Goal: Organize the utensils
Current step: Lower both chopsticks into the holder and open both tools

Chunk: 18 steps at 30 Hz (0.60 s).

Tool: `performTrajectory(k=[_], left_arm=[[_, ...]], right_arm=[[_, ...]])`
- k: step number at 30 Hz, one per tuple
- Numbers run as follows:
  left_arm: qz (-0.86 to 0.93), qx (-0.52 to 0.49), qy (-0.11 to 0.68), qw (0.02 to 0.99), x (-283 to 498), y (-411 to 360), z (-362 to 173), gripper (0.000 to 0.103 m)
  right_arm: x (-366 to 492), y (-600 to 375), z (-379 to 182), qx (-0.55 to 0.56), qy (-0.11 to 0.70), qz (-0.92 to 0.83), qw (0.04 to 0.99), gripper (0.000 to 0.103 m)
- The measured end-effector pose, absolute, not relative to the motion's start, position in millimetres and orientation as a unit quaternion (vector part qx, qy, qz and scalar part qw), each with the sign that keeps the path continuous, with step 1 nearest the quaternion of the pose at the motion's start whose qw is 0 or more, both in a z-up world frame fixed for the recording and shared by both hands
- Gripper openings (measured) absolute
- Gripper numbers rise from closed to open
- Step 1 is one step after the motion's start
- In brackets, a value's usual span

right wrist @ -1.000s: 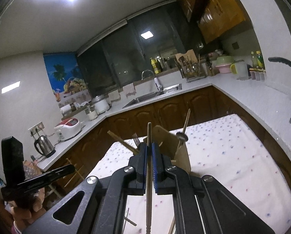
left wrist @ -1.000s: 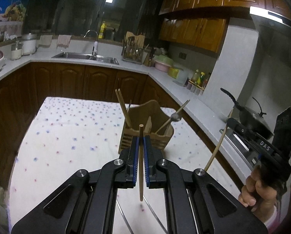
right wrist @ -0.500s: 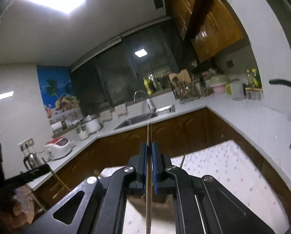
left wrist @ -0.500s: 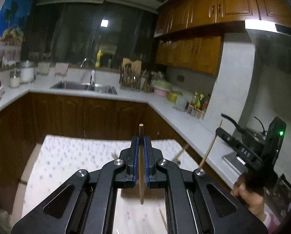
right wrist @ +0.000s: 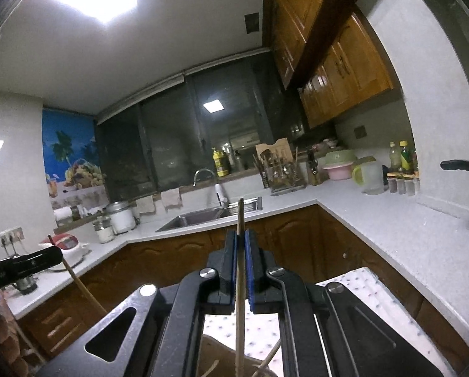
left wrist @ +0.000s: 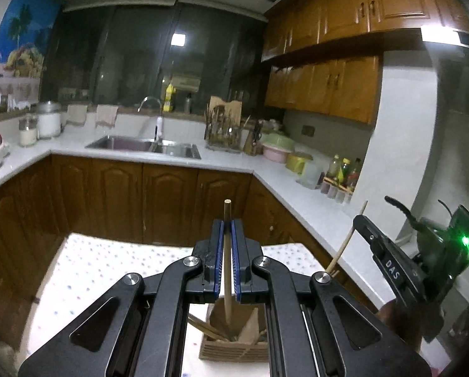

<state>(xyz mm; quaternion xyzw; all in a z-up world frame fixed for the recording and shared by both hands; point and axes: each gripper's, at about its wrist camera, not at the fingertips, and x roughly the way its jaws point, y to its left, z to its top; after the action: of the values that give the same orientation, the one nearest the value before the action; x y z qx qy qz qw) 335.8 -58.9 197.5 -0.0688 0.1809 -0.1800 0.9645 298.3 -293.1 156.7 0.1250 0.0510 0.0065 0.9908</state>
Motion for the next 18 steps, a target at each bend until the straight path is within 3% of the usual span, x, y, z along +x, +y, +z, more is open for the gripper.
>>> performTrajectory(k=[18], left_arm=[[-0.179,-0.071,0.249,0.949,339.0,-61.4,116.9,0.005]], right_arm=[[280.4,-291.9,80.2,0.126,0.092,0.004,0.988,0.005]])
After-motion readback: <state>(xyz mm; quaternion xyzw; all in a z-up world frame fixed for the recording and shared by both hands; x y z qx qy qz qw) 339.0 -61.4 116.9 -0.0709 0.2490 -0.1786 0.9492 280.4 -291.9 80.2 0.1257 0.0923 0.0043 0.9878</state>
